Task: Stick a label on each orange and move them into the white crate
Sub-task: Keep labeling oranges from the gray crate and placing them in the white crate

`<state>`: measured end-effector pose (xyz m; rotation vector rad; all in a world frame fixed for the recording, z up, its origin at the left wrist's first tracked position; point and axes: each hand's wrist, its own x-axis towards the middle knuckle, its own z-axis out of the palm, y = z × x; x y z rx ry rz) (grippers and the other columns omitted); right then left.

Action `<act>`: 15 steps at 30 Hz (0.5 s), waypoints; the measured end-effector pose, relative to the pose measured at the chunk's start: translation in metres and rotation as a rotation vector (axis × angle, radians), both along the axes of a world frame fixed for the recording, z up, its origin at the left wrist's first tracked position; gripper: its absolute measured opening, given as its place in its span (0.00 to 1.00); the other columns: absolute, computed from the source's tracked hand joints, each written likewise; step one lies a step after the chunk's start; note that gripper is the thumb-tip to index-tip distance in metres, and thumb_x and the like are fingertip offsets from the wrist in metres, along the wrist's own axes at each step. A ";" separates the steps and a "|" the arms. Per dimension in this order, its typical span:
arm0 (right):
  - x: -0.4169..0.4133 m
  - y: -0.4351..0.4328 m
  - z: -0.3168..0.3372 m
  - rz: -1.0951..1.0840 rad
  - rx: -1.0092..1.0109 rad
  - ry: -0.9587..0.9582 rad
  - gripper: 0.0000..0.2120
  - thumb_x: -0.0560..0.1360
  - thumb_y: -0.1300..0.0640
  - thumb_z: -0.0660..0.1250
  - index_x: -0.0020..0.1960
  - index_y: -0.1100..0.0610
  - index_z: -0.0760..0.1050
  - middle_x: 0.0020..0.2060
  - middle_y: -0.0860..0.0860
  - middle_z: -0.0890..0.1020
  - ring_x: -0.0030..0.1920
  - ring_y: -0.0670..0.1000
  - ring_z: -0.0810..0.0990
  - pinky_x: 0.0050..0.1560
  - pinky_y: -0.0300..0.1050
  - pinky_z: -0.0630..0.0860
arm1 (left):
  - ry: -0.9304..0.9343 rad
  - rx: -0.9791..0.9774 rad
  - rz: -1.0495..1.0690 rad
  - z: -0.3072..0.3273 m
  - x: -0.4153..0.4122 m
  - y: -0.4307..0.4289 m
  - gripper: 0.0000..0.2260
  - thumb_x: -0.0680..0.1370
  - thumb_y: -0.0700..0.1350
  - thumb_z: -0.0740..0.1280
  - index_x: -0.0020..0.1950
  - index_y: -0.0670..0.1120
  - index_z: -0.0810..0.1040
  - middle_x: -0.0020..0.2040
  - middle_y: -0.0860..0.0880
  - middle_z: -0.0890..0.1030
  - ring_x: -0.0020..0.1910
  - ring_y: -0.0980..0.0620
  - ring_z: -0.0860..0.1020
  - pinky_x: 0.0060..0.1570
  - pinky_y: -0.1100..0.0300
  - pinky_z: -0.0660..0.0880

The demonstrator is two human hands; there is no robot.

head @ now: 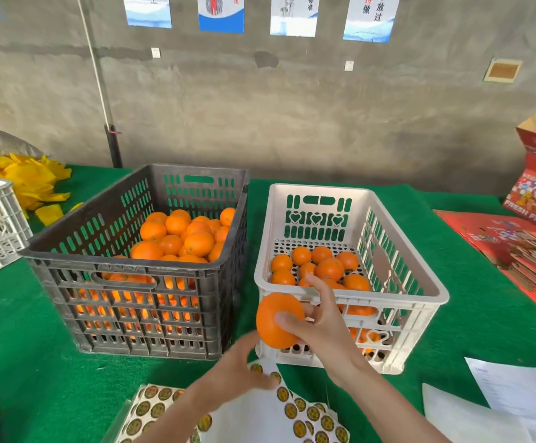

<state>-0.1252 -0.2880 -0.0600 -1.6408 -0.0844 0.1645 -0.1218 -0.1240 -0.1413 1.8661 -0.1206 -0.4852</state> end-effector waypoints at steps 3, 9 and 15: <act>-0.004 0.004 -0.001 -0.056 -0.147 -0.103 0.43 0.62 0.43 0.79 0.67 0.36 0.55 0.50 0.40 0.75 0.49 0.38 0.77 0.43 0.34 0.75 | -0.194 -0.273 -0.025 0.038 -0.005 0.003 0.38 0.64 0.52 0.80 0.69 0.60 0.65 0.65 0.55 0.74 0.63 0.52 0.75 0.61 0.51 0.75; -0.008 0.005 0.023 -0.040 0.134 -0.136 0.29 0.62 0.41 0.73 0.60 0.41 0.69 0.50 0.43 0.82 0.53 0.41 0.79 0.50 0.39 0.77 | -0.220 -0.576 0.211 0.083 -0.010 0.003 0.36 0.57 0.57 0.81 0.63 0.59 0.75 0.61 0.50 0.77 0.58 0.46 0.79 0.54 0.51 0.79; -0.016 0.015 0.039 -0.010 0.460 -0.046 0.15 0.62 0.50 0.71 0.46 0.56 0.81 0.45 0.52 0.85 0.48 0.47 0.83 0.42 0.34 0.77 | 0.000 -0.944 0.191 0.088 -0.006 0.004 0.38 0.55 0.47 0.84 0.64 0.54 0.77 0.63 0.43 0.77 0.58 0.38 0.79 0.50 0.49 0.80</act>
